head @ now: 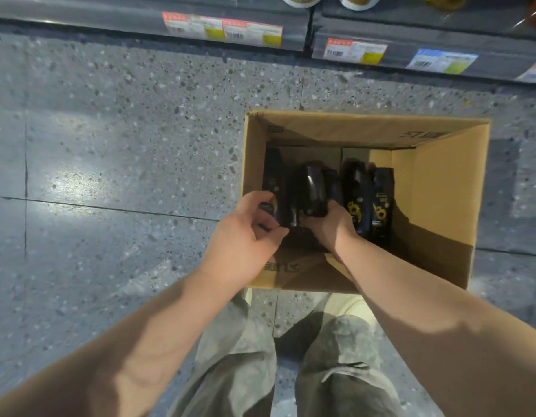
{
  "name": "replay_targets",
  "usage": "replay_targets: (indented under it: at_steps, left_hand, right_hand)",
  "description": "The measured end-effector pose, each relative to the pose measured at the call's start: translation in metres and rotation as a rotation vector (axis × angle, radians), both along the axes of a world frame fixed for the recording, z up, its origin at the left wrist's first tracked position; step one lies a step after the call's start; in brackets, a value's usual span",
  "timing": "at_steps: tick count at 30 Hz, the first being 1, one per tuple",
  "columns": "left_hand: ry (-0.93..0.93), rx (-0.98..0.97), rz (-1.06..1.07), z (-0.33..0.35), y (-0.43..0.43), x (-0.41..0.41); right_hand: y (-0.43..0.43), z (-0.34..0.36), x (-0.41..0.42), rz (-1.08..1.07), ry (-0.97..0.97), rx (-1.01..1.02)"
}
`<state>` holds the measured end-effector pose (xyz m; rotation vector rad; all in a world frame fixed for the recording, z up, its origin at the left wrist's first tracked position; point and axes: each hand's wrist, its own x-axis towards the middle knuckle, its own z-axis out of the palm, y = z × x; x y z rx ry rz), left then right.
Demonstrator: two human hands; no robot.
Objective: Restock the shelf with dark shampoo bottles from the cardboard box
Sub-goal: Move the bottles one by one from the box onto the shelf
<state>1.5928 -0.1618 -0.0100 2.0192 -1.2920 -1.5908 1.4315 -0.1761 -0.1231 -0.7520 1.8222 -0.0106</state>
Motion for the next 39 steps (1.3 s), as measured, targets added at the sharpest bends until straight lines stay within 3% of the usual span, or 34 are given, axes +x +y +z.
replay_targets:
  at_steps: [5,13,25,29,39]
  left_hand:
    - [-0.083,0.040,0.008,0.035,0.002,-0.010]
    - [0.002,-0.006,0.198,0.143,0.018,-0.023]
    - [-0.048,-0.293,0.504,0.424,0.039,0.011]
    - [-0.101,-0.393,0.510,0.506,0.058,0.026]
    - [-0.260,-0.663,0.612,0.694,0.116,0.110]
  right_hand:
    - [-0.011,0.078,-0.029,-0.064,-0.051,-0.081]
    - [-0.027,0.245,-0.040,-0.100,-0.316,-0.188]
    - [-0.038,0.573,-0.017,0.155,-0.608,-0.496]
    - [-0.034,0.675,0.007,0.266,-0.692,-0.613]
    - [0.001,0.874,0.113,0.513,-0.930,-0.867]
